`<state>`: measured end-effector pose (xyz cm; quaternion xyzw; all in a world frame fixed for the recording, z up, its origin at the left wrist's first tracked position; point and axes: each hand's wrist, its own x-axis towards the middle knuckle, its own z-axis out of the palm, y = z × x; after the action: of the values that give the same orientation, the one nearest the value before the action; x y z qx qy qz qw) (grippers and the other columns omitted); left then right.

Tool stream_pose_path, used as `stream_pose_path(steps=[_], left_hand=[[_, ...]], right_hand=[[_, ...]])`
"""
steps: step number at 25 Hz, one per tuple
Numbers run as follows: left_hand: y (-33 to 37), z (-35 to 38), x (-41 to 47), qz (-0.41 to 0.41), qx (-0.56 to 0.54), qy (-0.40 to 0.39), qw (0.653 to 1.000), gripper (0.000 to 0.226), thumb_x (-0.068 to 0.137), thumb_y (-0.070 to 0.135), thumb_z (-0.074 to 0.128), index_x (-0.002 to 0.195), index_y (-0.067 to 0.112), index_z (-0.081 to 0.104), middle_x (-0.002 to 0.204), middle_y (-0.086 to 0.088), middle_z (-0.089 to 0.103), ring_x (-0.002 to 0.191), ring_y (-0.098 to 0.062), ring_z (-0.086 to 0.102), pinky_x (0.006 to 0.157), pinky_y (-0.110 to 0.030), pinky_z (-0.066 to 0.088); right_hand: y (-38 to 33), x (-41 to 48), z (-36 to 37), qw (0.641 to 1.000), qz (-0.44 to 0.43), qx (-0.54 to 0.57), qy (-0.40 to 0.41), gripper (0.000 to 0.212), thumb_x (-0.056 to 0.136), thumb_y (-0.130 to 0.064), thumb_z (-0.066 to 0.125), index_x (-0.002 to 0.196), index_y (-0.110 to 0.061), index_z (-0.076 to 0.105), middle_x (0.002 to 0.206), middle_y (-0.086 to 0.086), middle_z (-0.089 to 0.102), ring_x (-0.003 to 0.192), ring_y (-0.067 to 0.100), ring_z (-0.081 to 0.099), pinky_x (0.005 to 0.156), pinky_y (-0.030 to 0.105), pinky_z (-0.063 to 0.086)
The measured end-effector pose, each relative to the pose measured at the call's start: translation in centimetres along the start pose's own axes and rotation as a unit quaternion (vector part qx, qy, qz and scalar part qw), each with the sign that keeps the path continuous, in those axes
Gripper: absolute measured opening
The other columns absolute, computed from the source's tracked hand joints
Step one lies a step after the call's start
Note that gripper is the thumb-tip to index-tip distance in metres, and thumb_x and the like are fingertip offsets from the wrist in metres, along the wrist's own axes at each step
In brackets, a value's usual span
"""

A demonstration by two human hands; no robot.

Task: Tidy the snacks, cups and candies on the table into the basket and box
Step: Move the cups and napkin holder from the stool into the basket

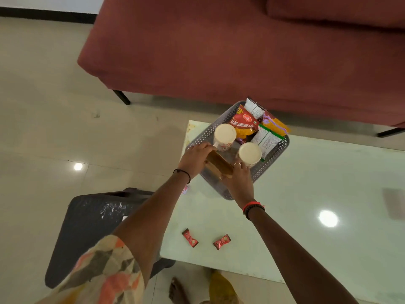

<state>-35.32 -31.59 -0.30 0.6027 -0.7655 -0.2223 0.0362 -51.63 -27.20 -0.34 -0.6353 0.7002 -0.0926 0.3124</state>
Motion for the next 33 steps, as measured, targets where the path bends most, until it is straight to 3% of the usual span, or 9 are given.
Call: stream_pose_path(steps=[8, 16, 20, 24, 27, 30, 33], left_hand=[[-1.3, 3.5, 1.6, 0.000, 0.019, -0.036, 0.999, 0.049, 0.085, 0.006, 0.060, 0.130, 0.020, 0.049, 0.132, -0.002, 0.053, 0.121, -0.023, 0.050, 0.102, -0.038, 0.045], [-2.2, 4.5, 1.5, -0.013, 0.024, -0.048, 0.998, 0.052, 0.086, 0.003, 0.056, 0.134, 0.019, 0.045, 0.139, -0.002, 0.046, 0.124, -0.024, 0.048, 0.105, -0.039, 0.043], [-2.2, 3.7, 0.6, -0.025, -0.001, -0.002, 1.000, 0.056, 0.086, -0.005, 0.050, 0.136, 0.019, 0.041, 0.140, -0.004, 0.045, 0.124, -0.025, 0.049, 0.105, -0.039, 0.043], [-3.4, 2.0, -3.6, -0.119, -0.060, 0.088, 0.987, 0.055, 0.086, -0.006, 0.049, 0.136, 0.015, 0.040, 0.139, -0.007, 0.044, 0.119, -0.027, 0.053, 0.104, -0.037, 0.043], [-4.4, 1.1, -8.5, -0.247, -0.141, 0.164, 0.945, 0.047, 0.089, 0.002, 0.050, 0.134, 0.013, 0.041, 0.136, -0.009, 0.043, 0.119, -0.027, 0.052, 0.103, -0.042, 0.042], [-5.7, 1.2, -14.3, -0.342, -0.160, 0.217, 0.900, 0.038, 0.092, 0.004, 0.044, 0.130, 0.010, 0.046, 0.132, -0.011, 0.046, 0.114, -0.029, 0.054, 0.099, -0.043, 0.043], [-7.3, 2.5, -20.5, -0.417, -0.178, 0.232, 0.860, 0.036, 0.094, 0.002, 0.039, 0.128, 0.008, 0.049, 0.129, -0.014, 0.048, 0.114, -0.031, 0.053, 0.098, -0.046, 0.045]], right_hand=[[1.8, 1.9, 2.6, 0.998, 0.018, -0.019, -0.060, 0.048, 0.081, -0.025, 0.072, 0.118, -0.003, 0.050, 0.121, 0.015, 0.056, 0.115, 0.031, 0.053, 0.091, 0.042, 0.052], [1.3, 2.4, 3.7, 0.996, 0.014, -0.065, -0.057, 0.059, 0.078, -0.031, 0.075, 0.123, -0.006, 0.047, 0.122, 0.012, 0.055, 0.118, 0.028, 0.052, 0.088, 0.042, 0.055], [0.9, 1.9, 3.2, 0.997, 0.013, -0.070, -0.035, 0.062, 0.076, -0.033, 0.077, 0.123, -0.004, 0.049, 0.127, 0.014, 0.052, 0.117, 0.031, 0.050, 0.090, 0.042, 0.052], [-0.8, -0.5, 2.8, 0.997, -0.006, -0.070, 0.011, 0.045, 0.085, -0.028, 0.066, 0.120, -0.004, 0.051, 0.120, 0.013, 0.054, 0.111, 0.029, 0.053, 0.089, 0.040, 0.053], [-3.2, -3.0, 3.8, 1.000, -0.025, -0.010, 0.016, 0.021, 0.092, -0.017, 0.055, 0.108, -0.003, 0.055, 0.112, 0.014, 0.058, 0.107, 0.029, 0.056, 0.083, 0.040, 0.055], [-5.9, -6.3, 6.4, 0.996, 0.001, 0.076, -0.044, 0.016, 0.095, -0.016, 0.048, 0.094, -0.003, 0.057, 0.097, 0.015, 0.064, 0.093, 0.030, 0.062, 0.076, 0.041, 0.055], [-7.8, -9.7, 10.5, 0.977, 0.062, 0.154, -0.138, 0.020, 0.096, -0.018, 0.049, 0.101, -0.001, 0.060, 0.102, 0.015, 0.067, 0.098, 0.031, 0.064, 0.081, 0.037, 0.053]])
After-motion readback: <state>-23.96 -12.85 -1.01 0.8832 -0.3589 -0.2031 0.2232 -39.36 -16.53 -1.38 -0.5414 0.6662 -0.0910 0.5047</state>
